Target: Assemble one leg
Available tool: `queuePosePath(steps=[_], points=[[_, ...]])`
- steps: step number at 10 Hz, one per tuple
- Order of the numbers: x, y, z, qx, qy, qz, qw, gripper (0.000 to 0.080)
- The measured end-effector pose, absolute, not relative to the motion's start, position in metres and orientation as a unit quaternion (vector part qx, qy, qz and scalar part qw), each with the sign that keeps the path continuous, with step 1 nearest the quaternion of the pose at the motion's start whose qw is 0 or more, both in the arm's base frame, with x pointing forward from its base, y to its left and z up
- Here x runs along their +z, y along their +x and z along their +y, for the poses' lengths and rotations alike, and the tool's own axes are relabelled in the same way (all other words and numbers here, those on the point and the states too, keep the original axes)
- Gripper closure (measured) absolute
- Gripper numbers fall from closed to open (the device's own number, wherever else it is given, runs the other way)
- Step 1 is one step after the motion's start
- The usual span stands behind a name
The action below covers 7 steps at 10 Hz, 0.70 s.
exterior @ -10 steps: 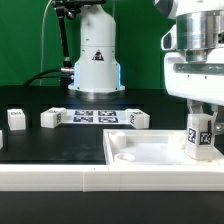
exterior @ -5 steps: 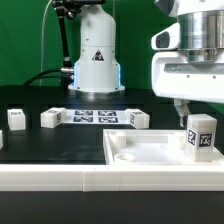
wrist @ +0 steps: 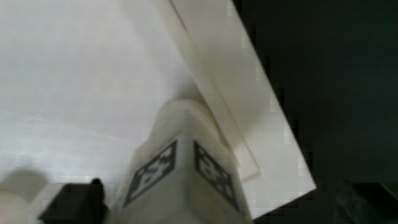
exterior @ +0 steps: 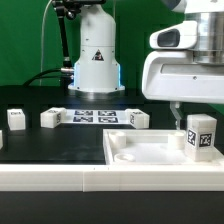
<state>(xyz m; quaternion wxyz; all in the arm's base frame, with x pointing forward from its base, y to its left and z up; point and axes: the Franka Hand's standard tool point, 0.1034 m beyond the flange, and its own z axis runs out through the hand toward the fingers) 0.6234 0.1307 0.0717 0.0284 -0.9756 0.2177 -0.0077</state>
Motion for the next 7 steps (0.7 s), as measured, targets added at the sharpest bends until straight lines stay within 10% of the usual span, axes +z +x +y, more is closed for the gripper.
queuePosePath(steps=[7], points=[[0.071,0.6243,0.1241,-0.016,-1.0,-0.011,0.02,0.015]])
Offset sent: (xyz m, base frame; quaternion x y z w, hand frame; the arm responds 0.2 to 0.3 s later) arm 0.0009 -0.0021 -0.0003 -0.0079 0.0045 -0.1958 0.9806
